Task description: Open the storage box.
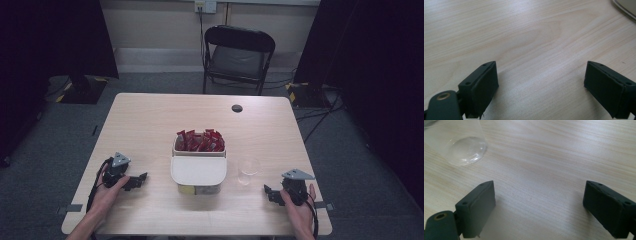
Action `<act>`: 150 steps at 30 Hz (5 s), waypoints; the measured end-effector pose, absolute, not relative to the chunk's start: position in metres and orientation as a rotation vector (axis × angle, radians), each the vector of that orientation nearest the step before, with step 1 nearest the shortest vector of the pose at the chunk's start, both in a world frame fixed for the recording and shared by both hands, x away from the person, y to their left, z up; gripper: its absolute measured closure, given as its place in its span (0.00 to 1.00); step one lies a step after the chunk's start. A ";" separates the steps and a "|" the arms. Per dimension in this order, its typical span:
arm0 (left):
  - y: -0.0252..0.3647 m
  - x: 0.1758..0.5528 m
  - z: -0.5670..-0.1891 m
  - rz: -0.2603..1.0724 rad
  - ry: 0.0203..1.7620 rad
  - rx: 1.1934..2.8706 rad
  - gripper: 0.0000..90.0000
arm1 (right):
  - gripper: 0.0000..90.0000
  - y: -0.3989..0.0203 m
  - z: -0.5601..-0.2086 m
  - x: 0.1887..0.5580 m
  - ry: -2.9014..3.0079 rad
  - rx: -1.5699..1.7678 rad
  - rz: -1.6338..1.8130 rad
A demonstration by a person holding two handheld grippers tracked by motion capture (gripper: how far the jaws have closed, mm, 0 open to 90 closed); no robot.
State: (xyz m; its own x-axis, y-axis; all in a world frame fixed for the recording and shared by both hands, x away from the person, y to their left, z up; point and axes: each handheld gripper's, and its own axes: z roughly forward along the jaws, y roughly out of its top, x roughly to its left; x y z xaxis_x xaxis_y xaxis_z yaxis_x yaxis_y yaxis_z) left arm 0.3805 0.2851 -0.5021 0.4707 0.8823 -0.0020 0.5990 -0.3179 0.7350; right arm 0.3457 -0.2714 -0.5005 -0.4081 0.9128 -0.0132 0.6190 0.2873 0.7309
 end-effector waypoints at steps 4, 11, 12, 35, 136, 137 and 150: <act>0.284 0.381 -0.501 0.533 1.231 2.037 0.17 | 0.11 -0.271 -0.501 0.346 2.130 1.374 0.912; 0.284 0.380 -0.499 0.517 1.231 2.040 0.17 | 0.09 -0.271 -0.501 0.346 2.126 1.382 0.906; 0.284 0.380 -0.499 0.505 1.228 2.041 0.18 | 0.09 -0.271 -0.501 0.346 2.126 1.383 0.906; 0.266 0.367 -0.475 0.348 1.122 1.994 0.19 | 0.09 -0.271 -0.501 0.346 2.125 1.383 0.905; 0.196 0.362 -0.415 0.165 0.796 1.959 0.18 | 0.09 -0.272 -0.501 0.346 2.125 1.384 0.905; 0.196 0.362 -0.414 0.167 0.793 1.958 0.17 | 0.09 -0.272 -0.501 0.346 2.125 1.384 0.905; 0.196 0.369 -0.396 0.193 0.788 1.926 0.18 | 0.09 -0.272 -0.501 0.346 2.125 1.384 0.905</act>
State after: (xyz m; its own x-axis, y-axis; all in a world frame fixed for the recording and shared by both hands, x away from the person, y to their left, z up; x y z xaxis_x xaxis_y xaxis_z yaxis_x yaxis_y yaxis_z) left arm 0.3694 0.1965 -0.3960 0.7745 0.6000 -0.2002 0.4400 -0.2836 0.8520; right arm 0.3465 -0.2715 -0.5008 -0.3985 0.9171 -0.0140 0.6255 0.2829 0.7271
